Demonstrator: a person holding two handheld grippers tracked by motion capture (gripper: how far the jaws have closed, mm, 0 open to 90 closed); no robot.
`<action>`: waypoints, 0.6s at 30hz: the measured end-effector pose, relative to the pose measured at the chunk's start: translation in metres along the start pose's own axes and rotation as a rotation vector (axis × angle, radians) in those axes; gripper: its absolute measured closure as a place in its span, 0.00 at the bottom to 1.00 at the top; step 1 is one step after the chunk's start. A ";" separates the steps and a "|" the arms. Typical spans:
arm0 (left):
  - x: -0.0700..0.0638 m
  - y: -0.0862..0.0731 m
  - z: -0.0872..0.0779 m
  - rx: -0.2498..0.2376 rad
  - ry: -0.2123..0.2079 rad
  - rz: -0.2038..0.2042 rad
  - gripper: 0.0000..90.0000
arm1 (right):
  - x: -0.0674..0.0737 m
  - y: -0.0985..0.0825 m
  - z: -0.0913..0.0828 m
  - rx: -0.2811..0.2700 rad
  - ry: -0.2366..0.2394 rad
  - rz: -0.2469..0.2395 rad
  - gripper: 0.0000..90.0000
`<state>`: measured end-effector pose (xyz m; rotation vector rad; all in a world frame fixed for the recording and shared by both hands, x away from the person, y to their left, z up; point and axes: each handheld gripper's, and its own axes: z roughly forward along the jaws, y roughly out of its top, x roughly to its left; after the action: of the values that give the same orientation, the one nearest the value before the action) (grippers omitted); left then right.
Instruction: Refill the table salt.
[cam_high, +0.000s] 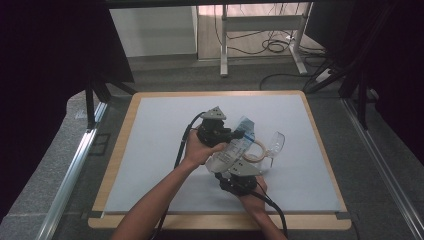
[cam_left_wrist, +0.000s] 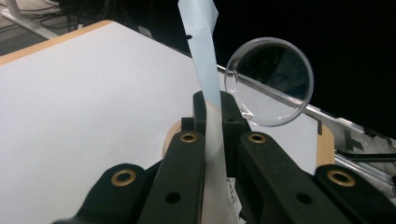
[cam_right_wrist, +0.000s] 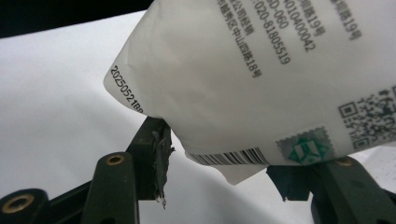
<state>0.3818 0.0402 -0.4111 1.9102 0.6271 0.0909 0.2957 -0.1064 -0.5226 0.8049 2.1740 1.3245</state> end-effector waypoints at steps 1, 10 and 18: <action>0.000 0.001 0.000 0.002 0.000 0.002 1.00 | 0.000 0.001 0.000 -0.005 -0.003 0.006 0.50; 0.004 0.006 0.006 0.029 0.003 0.003 1.00 | 0.003 0.003 0.002 -0.021 -0.032 0.052 0.51; 0.007 0.008 0.008 0.050 0.005 0.000 1.00 | 0.004 0.005 0.003 -0.024 -0.017 0.079 0.51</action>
<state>0.3935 0.0338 -0.4091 1.9589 0.6382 0.0811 0.2959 -0.0994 -0.5195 0.8983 2.1289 1.3742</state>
